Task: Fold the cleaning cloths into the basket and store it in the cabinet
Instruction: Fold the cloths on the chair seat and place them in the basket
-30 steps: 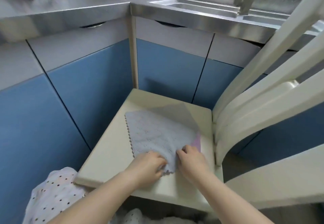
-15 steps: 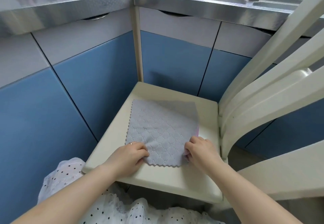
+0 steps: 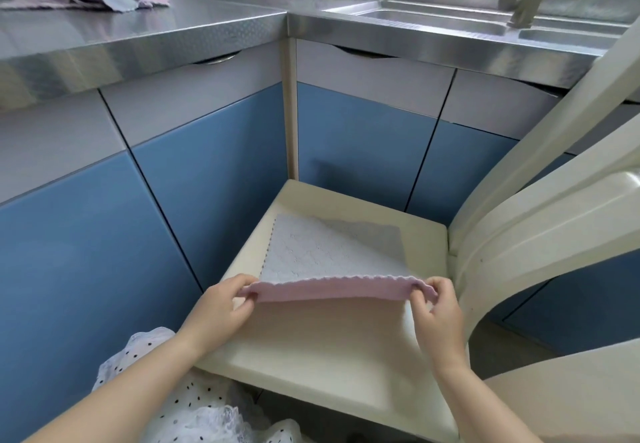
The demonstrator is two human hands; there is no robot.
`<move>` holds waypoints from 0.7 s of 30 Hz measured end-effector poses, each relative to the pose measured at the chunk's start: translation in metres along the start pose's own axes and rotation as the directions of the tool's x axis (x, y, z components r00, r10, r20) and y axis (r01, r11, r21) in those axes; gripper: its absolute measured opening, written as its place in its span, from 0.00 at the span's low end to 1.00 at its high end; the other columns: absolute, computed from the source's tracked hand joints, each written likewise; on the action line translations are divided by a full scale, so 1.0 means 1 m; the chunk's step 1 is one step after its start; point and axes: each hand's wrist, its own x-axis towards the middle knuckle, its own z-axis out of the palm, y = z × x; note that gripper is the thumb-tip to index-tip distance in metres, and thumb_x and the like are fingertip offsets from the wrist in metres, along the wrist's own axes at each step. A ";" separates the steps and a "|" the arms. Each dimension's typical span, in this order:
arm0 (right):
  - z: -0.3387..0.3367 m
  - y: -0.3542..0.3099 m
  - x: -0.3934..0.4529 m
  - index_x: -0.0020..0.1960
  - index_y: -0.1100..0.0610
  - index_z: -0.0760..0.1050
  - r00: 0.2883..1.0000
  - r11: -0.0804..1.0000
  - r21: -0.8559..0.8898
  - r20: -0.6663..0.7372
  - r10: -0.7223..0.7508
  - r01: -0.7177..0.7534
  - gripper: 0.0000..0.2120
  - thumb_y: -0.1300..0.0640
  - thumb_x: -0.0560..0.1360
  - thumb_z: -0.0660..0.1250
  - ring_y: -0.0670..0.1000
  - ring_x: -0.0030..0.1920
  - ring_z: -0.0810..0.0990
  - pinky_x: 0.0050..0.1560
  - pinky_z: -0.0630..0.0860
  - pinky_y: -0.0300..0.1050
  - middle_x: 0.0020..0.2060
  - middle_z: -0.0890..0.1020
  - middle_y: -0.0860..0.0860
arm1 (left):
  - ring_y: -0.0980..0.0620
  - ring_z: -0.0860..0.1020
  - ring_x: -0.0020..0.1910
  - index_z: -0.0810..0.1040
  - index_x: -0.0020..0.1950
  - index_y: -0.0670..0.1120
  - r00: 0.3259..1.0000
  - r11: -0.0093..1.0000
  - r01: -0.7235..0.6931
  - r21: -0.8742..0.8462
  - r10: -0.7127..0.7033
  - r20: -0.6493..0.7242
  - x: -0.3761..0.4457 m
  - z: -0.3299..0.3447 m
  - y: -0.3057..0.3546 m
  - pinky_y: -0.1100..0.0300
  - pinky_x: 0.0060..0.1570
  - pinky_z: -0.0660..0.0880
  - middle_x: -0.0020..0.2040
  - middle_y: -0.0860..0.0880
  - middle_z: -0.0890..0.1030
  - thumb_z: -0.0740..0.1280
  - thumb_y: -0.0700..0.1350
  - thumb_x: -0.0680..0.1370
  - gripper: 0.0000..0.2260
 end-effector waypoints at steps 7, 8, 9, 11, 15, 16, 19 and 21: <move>-0.003 0.005 -0.009 0.48 0.57 0.72 0.999 1.000 0.000 -0.029 -0.016 0.016 0.03 0.58 0.77 0.64 0.53 0.39 0.77 0.38 0.69 0.48 0.36 0.78 0.47 | 0.56 0.80 0.38 0.79 0.48 0.52 0.987 0.957 0.099 -0.272 -0.129 -0.098 -0.010 -0.004 0.008 0.63 0.40 0.76 0.44 0.60 0.81 0.65 0.40 0.77 0.07; -0.002 0.004 -0.008 0.48 0.56 0.72 1.000 1.000 -0.006 -0.023 -0.015 0.015 0.02 0.58 0.77 0.65 0.53 0.39 0.77 0.39 0.70 0.48 0.36 0.79 0.47 | 0.55 0.81 0.38 0.79 0.49 0.52 0.983 0.949 0.119 -0.292 -0.154 -0.100 -0.009 -0.003 0.008 0.62 0.40 0.76 0.44 0.59 0.81 0.65 0.41 0.78 0.07; -0.001 0.004 -0.004 0.48 0.56 0.73 1.000 1.000 -0.020 -0.016 -0.013 0.013 0.02 0.58 0.77 0.64 0.52 0.40 0.77 0.40 0.69 0.48 0.36 0.79 0.47 | 0.54 0.81 0.38 0.79 0.50 0.52 0.979 0.941 0.136 -0.310 -0.176 -0.105 -0.006 -0.001 0.007 0.61 0.41 0.76 0.43 0.58 0.82 0.65 0.41 0.78 0.06; 0.002 0.003 0.003 0.50 0.56 0.73 1.000 0.998 -0.062 0.008 0.006 -0.005 0.03 0.56 0.78 0.63 0.52 0.41 0.77 0.41 0.69 0.46 0.38 0.79 0.48 | 0.52 0.81 0.41 0.79 0.51 0.50 0.969 0.930 0.166 -0.327 -0.215 -0.121 0.000 0.003 0.008 0.61 0.43 0.76 0.43 0.55 0.83 0.65 0.42 0.78 0.06; 0.010 0.008 0.023 0.50 0.54 0.73 0.996 0.984 -0.163 0.044 0.078 -0.070 0.04 0.54 0.78 0.62 0.55 0.45 0.78 0.45 0.71 0.48 0.42 0.80 0.50 | 0.54 0.80 0.46 0.79 0.53 0.49 0.958 0.925 0.217 -0.311 -0.263 -0.115 0.027 0.013 0.007 0.58 0.48 0.75 0.48 0.54 0.81 0.65 0.44 0.78 0.06; 0.013 0.010 0.028 0.50 0.54 0.72 0.994 0.978 -0.191 0.045 0.099 -0.089 0.05 0.54 0.78 0.61 0.56 0.46 0.78 0.45 0.72 0.48 0.43 0.81 0.51 | 0.54 0.80 0.47 0.79 0.53 0.48 0.956 0.930 0.228 -0.289 -0.270 -0.114 0.034 0.017 0.006 0.58 0.48 0.74 0.48 0.54 0.81 0.65 0.44 0.78 0.06; 0.017 0.016 0.040 0.52 0.56 0.73 0.984 0.953 -0.264 0.049 0.169 -0.150 0.07 0.54 0.78 0.61 0.59 0.49 0.78 0.45 0.71 0.48 0.46 0.81 0.55 | 0.53 0.77 0.51 0.79 0.53 0.47 0.948 0.934 0.258 -0.246 -0.294 -0.124 0.052 0.025 0.006 0.59 0.50 0.71 0.48 0.52 0.80 0.66 0.44 0.77 0.06; 0.018 0.018 0.045 0.52 0.57 0.72 0.979 0.935 -0.312 0.053 0.197 -0.171 0.08 0.54 0.78 0.60 0.60 0.50 0.77 0.44 0.68 0.47 0.47 0.81 0.57 | 0.53 0.76 0.51 0.78 0.53 0.48 0.944 0.937 0.271 -0.222 -0.304 -0.126 0.061 0.028 0.007 0.59 0.49 0.69 0.48 0.52 0.80 0.66 0.44 0.77 0.06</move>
